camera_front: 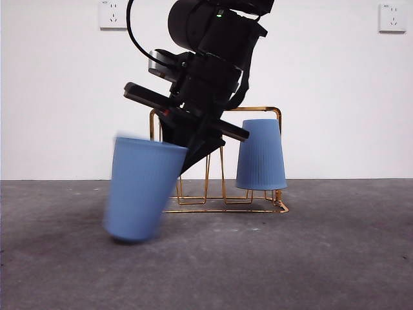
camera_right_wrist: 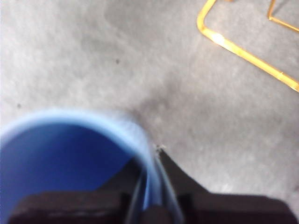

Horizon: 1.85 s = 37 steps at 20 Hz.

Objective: Pick up cup 1,put cup 1 in the cup rack,pick up cup 2,put cup 2 in the cup rack

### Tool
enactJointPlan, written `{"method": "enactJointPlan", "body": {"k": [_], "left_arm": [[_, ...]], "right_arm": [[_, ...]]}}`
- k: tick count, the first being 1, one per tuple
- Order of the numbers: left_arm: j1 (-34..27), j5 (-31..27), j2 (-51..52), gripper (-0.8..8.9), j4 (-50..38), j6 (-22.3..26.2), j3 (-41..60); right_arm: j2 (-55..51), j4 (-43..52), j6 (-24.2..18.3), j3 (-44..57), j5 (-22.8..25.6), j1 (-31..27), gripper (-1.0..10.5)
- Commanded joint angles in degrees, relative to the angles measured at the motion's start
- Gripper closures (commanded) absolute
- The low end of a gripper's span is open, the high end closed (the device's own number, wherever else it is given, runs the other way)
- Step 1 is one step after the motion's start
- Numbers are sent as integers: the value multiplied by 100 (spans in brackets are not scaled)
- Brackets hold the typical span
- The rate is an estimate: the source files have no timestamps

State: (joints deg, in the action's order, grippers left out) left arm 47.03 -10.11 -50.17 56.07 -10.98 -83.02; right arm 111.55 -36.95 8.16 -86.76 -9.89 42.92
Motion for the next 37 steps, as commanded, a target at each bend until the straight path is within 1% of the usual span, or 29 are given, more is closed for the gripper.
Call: {"method": "enactJointPlan", "body": {"k": [1,3,4,6,10,12,13,15,18,21,23,26,29,31,34,37], "left_arm": [[-7,9,-7,406,-199,7,44],[-7,11,-7,406,-474,4,44],[-7,55,-7,406,-686,0,44],[-9,415,-7,406,-1283,-94,44],[-11,1134,-136,404,-2474,-232,44],[-11,1591,-293,403,-2916,-334,44],[-11,1912,-393,397,-3206,-428,44],[-11,2660,-645,395,-3939,-706,44],[-11,3403,-951,394,-4771,-1147,44],[-11,4041,-1320,323,-5676,-1676,44],[-11,4356,-1600,306,-6349,-2103,44],[-11,4629,-1982,305,-7285,-2688,44],[-4,4975,-2426,305,-8461,-3488,44],[22,5025,-2671,305,-9090,-3899,44],[118,5010,-2983,305,-9777,-4251,44],[181,4966,-3224,305,-10242,-4483,44]], "right_arm": [[-372,-46,-96,22,17,24,963],[-942,-85,-190,22,133,24,963],[-1318,-92,-229,22,273,20,963],[-2208,-61,-343,22,597,15,963],[-4140,105,-785,22,1379,13,963],[-5005,162,-1071,22,1740,13,962],[-5375,227,-1191,22,1825,15,962],[-5984,448,-1421,22,1827,15,963],[-6424,741,-1738,22,1797,20,962],[-6784,1021,-1961,22,1523,20,962],[-6946,1193,-2052,22,1217,20,962],[-7055,1355,-2074,22,861,20,963],[-7053,1462,-2199,22,813,20,963],[-7014,1519,-2308,22,765,20,963],[-6926,1639,-2319,24,538,20,963],[-6780,1755,-2321,24,538,20,963]]}}
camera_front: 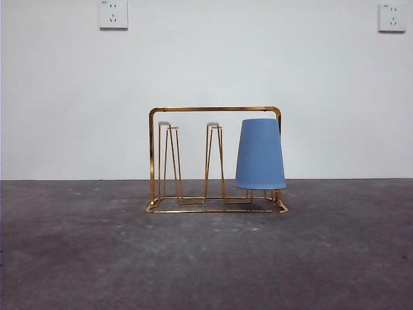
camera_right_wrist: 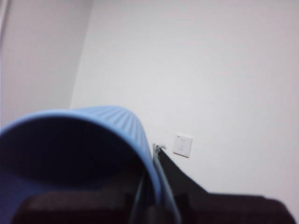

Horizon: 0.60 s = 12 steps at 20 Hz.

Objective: Pick up cup 1,put cup 1 in the cup rack,pick up cup 2,put cup 2 in the cup rack

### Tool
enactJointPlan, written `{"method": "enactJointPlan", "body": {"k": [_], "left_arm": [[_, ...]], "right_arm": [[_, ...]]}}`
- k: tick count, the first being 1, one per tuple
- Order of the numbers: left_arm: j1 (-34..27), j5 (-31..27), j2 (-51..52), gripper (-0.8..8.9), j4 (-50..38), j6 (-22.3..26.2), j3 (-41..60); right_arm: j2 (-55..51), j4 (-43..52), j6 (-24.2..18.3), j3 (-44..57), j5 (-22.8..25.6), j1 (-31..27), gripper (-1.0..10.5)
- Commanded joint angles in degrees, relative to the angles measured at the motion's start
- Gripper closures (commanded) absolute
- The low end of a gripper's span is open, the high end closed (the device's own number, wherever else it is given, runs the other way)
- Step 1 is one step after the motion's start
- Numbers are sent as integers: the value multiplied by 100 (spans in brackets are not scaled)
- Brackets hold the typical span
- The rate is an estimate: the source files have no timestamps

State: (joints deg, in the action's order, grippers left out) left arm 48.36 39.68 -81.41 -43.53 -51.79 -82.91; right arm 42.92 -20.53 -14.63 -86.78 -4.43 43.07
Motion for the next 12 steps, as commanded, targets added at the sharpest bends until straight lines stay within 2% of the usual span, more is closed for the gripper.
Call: {"method": "enactJointPlan", "body": {"k": [1,12], "left_arm": [[68,-74,-157,305,-391,-463,33],[195,-378,-317,309,-946,-490,33]], "right_arm": [[138,140,-39,26,-11,4,963],[765,208,-57,26,-13,4,962]]}}
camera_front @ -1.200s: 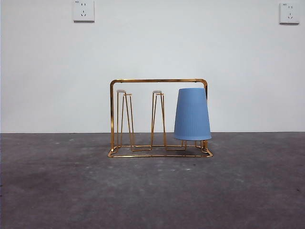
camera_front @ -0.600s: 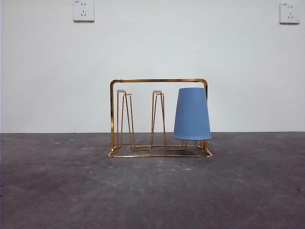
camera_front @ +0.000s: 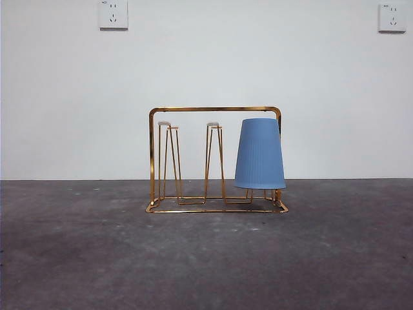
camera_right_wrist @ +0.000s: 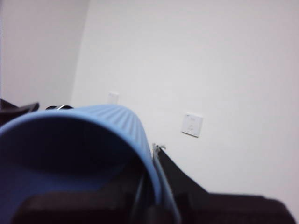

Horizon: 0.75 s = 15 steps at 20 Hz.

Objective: Pick up cup 1,put cup 1 in the cup rack,pick up cup 2,put cup 2 in the cup rack

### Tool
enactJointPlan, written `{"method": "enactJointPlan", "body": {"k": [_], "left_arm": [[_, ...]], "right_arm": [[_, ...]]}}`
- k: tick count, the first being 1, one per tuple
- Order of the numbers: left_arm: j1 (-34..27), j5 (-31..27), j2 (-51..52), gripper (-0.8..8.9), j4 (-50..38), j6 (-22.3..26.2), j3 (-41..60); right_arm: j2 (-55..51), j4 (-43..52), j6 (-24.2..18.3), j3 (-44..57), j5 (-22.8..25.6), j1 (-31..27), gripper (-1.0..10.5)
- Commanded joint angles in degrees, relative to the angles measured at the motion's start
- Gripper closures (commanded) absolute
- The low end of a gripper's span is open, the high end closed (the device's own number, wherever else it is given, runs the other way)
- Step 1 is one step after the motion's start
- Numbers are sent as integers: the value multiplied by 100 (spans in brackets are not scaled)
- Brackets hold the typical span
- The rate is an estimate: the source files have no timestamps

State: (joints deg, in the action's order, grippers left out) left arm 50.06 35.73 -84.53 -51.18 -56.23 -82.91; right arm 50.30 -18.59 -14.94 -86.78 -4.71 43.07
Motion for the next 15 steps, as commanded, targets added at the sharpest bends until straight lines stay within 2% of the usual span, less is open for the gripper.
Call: {"method": "enactJointPlan", "body": {"k": [1,3,4,10,13,15], "left_arm": [[24,11,0,312,-216,-76,33],[24,13,0,321,-245,-122,33],[24,15,0,355,-247,-133,33],[24,-20,0,677,-247,-127,33],[24,-85,0,794,-249,-125,33],[24,-92,0,821,-262,-129,33]], "right_arm": [[57,15,-31,26,15,4,962],[57,20,-39,26,15,4,962],[57,26,-42,26,17,4,962],[44,15,-39,26,44,2,958],[42,-4,-39,26,186,2,958],[44,-70,-39,26,223,2,958]]}}
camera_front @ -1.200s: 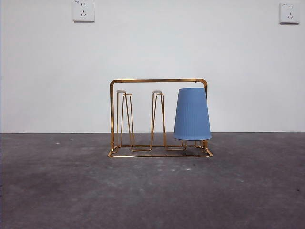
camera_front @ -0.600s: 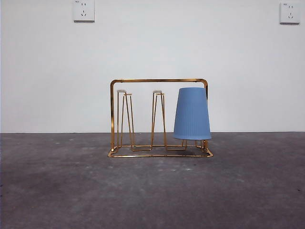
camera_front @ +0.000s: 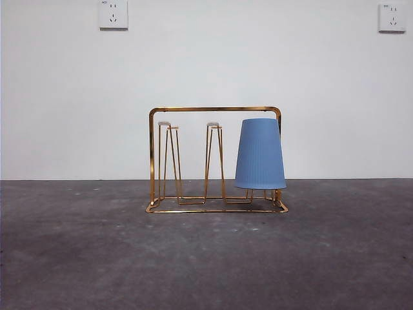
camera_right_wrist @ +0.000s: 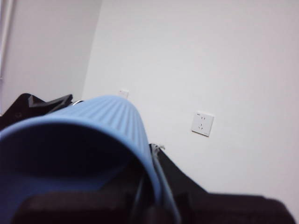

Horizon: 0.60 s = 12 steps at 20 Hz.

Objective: Pick up cup 1,put cup 1 in the cup rack,pick up cup 2,put cup 2 in the cup rack

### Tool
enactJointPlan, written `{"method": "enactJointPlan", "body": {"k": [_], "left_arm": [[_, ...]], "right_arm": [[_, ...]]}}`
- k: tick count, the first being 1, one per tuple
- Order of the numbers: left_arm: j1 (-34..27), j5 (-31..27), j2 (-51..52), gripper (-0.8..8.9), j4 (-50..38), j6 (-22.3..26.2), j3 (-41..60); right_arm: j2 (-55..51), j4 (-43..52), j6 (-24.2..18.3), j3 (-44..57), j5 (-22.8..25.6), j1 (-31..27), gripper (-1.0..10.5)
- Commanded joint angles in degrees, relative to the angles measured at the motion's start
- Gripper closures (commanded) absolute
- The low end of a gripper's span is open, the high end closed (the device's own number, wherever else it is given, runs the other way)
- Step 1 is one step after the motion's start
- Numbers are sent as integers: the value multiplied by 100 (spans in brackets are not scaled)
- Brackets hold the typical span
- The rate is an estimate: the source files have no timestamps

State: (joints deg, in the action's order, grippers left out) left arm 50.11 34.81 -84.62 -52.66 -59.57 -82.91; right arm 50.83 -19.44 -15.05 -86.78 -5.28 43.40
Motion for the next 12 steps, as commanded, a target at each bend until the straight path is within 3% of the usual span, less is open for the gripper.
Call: {"method": "enactJointPlan", "body": {"k": [1,10,12], "left_arm": [[20,-2,9,822,-111,205,33],[-109,-31,46,820,-44,210,33],[-205,-31,111,819,129,249,33]], "right_arm": [[-9,-37,-26,26,295,-31,958],[-44,-809,-17,24,1025,-31,934],[-94,-1043,-17,24,1189,-31,873]]}}
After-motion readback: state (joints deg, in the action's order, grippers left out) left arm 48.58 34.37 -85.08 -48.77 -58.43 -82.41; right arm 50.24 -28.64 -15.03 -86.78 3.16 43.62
